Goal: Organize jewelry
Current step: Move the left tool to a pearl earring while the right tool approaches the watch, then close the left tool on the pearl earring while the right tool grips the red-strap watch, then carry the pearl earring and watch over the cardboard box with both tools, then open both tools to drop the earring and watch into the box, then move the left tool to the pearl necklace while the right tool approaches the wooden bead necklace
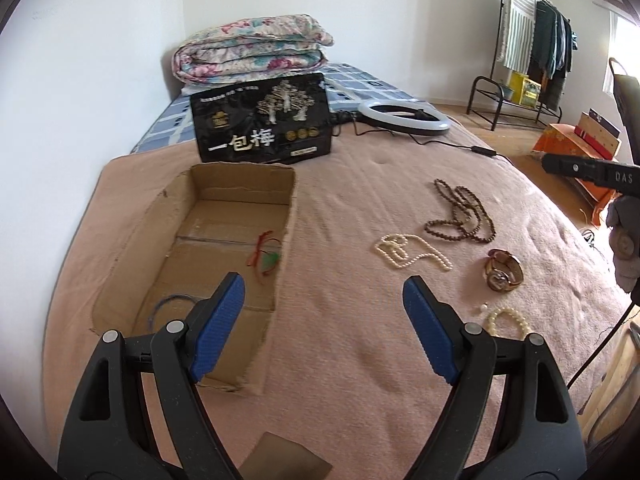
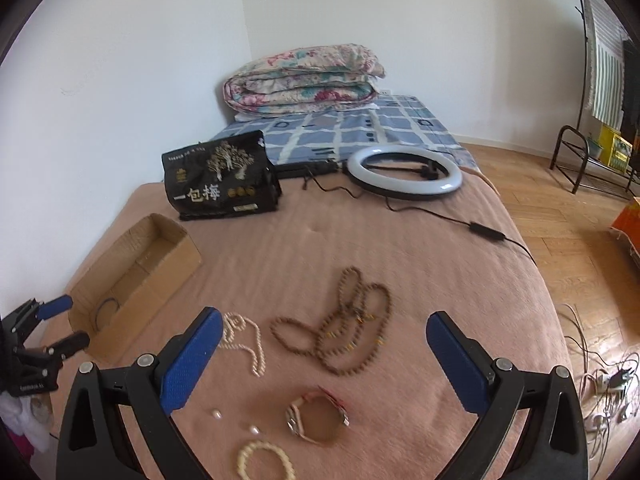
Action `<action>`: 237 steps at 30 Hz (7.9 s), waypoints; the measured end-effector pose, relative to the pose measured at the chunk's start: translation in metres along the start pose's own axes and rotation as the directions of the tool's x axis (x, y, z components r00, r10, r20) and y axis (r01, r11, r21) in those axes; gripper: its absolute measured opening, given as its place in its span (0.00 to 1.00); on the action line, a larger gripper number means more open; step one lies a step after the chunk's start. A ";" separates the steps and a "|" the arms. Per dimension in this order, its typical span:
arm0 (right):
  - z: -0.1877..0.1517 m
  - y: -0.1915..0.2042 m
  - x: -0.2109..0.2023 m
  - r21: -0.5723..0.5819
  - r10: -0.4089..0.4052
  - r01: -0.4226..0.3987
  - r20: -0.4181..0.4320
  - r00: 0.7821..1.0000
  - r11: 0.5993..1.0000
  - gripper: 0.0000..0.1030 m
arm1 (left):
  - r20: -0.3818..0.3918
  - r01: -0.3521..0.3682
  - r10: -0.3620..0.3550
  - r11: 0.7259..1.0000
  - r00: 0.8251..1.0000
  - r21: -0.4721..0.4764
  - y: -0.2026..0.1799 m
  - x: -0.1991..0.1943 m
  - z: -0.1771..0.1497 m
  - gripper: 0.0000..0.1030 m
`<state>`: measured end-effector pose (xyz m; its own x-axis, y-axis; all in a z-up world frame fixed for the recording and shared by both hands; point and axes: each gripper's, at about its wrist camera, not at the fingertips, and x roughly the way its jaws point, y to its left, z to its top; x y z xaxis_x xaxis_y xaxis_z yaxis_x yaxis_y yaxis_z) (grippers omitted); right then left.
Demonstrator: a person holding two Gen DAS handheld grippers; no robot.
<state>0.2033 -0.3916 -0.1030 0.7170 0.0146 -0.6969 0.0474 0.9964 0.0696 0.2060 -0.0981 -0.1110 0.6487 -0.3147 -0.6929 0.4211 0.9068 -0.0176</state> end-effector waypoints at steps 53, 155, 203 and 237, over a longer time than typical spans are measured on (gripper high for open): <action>-0.083 -0.025 0.083 0.046 0.117 -0.108 -0.309 0.944 0.993 0.39 | -0.242 0.233 -0.198 0.964 0.950 0.127 -0.113 0.107 -0.047 0.15; 0.044 0.225 0.124 -0.165 0.262 -0.301 -0.223 0.939 0.939 0.06 | -0.028 -0.051 0.049 0.994 0.998 -0.096 0.105 0.017 -0.020 0.08; 0.055 0.253 0.146 -0.196 0.179 -0.206 -0.147 0.973 0.959 0.92 | -0.040 -0.073 0.069 0.991 0.997 -0.112 0.112 0.021 -0.023 0.75; 0.028 0.069 0.032 -0.114 -0.027 0.027 0.000 1.000 0.993 1.00 | 0.017 0.012 -0.012 0.999 1.000 -0.032 0.034 -0.004 -0.006 0.75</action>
<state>0.2487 -0.3243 -0.1002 0.7157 -0.0122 -0.6983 -0.0129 0.9994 -0.0307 0.2145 -0.0642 -0.1132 0.6547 -0.3302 -0.6800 0.4083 0.9115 -0.0495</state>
